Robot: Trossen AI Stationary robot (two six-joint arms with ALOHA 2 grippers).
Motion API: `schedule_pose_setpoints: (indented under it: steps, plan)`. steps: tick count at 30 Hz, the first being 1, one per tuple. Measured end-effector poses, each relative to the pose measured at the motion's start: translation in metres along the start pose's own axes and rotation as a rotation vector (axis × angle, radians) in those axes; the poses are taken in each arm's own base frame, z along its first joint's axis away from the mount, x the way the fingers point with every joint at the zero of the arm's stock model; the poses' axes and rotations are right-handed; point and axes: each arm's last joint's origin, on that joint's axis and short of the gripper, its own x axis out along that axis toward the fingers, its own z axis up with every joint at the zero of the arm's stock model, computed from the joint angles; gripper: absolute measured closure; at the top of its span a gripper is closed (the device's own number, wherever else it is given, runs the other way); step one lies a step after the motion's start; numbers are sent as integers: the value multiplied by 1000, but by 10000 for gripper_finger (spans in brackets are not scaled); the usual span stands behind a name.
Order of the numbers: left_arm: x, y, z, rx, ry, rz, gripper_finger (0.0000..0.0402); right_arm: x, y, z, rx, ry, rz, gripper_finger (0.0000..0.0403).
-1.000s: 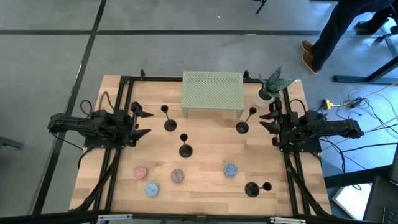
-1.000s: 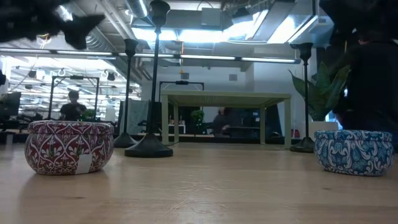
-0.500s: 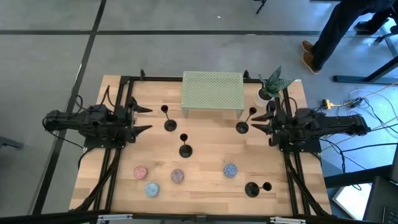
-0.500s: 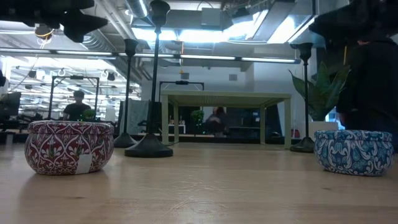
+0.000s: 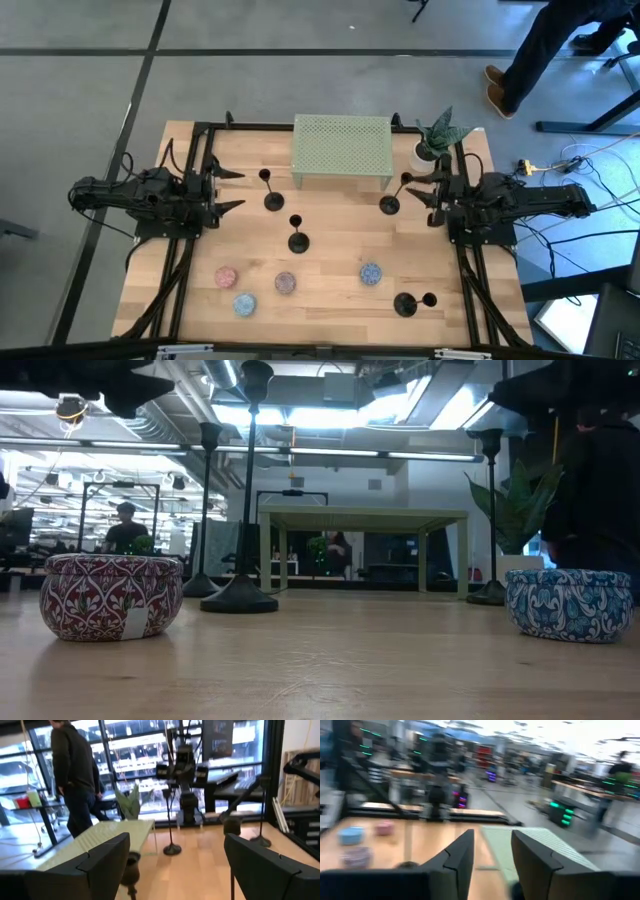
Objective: Pick & Place candle stick holders
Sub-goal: Put the black candle holder on the shelf
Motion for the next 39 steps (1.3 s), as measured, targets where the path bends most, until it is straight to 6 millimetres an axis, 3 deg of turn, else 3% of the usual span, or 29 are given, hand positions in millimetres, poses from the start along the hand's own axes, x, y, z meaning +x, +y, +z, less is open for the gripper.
schedule_pose_setpoints:
  steps: [9,15,27,35,39]
  plan:
    - [0,0,0,-1,-3,0,80,0,-3,-3,-56,51,-122,169]
    - [0,0,0,0,-3,0,80,-1,-3,-9,24,103,-134,132]
    - [0,0,0,0,-3,0,80,-2,-2,-21,162,206,-136,125]
    - [0,0,0,-4,-2,0,80,0,4,-53,206,291,-145,125]
    - [0,0,0,-16,-2,0,80,2,6,-60,199,257,-142,125]
